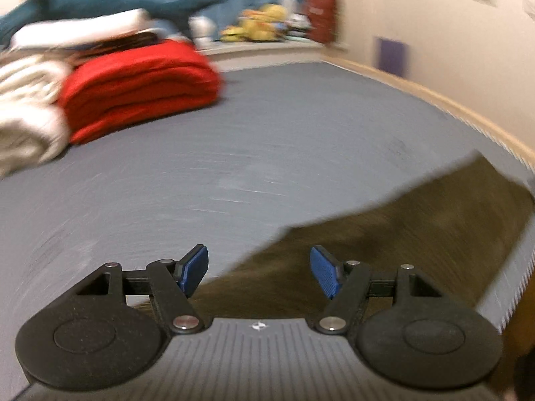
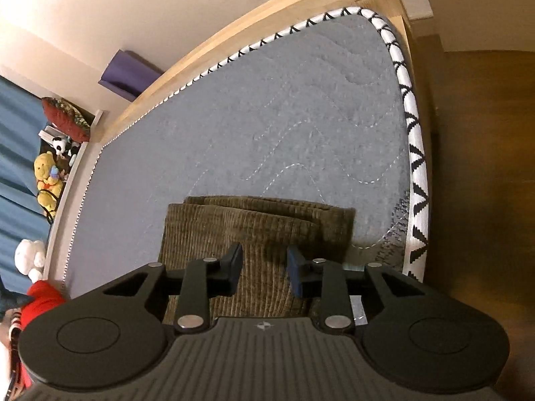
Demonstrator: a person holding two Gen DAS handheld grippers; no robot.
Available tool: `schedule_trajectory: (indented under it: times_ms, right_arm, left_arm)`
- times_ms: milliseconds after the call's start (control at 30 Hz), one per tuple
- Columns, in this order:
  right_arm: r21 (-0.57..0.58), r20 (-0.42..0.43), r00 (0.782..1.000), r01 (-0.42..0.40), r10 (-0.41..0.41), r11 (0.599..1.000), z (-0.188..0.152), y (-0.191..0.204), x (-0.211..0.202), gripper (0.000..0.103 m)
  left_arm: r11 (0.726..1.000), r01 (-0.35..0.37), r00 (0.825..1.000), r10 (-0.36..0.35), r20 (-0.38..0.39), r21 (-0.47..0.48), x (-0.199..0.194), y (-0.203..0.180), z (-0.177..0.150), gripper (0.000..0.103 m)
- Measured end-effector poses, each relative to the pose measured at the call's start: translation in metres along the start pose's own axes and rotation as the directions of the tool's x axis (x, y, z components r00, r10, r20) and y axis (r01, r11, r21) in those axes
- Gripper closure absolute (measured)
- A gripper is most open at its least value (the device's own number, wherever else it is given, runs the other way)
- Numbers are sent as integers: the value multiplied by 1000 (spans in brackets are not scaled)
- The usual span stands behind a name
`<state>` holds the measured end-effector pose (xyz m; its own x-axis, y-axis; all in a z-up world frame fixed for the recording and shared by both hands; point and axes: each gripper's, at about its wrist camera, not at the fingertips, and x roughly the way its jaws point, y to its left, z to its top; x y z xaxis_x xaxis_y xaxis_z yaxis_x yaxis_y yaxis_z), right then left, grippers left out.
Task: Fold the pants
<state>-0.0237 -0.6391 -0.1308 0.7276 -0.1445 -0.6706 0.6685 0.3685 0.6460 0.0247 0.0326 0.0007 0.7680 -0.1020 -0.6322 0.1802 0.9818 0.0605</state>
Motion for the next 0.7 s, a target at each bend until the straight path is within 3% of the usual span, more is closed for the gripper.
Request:
schedule_trajectory:
  times_ms: [100,167,200,267,333,400,467,500,600,700]
  right_arm:
    - [-116,7,997,78,-78,990,-10,13,2,73]
    - [-78,0,991,137,-137,988,-9,6,4,90]
    - [-56,-2,988,152,-152,987,-6,1,7,103]
    - [-51,26,986,165,-164,985,-5,4,2,103]
    - [-109,94,983,169,-159,980,-10,20,-8,96]
    - [-182,137,986,119,-95,976,-19,39,-16,96]
    - [-268,140,990,53,-16,962,-30,59,-18,94]
    - [-310,131,991,23,19,950,-37,70,-19,88]
    - [-419,83,991,-61,105,906,-60,101,-17,60]
    - [-493,28,987,-125,160,861,-81,125,-12,59]
  left_arm:
    - [991,-65,997,60,-45,-118,8,53,1,32]
    - [980,-114,990,99,-96,-166,14,83,-5,39]
    - [975,-135,986,115,-118,-179,17,95,-8,41]
    - [965,-180,976,152,-153,-192,20,118,-14,45]
    - [950,-228,965,191,-180,-212,20,140,-21,45]
    - [926,-283,950,233,-209,-252,19,167,-31,42]
    - [895,-338,931,273,-242,-292,20,192,-41,25]
    - [880,-353,925,276,-262,-318,22,203,-47,23]
    - [843,-290,939,158,-307,-452,29,231,-67,23]
    - [791,-240,952,79,-296,-562,33,242,-79,23]
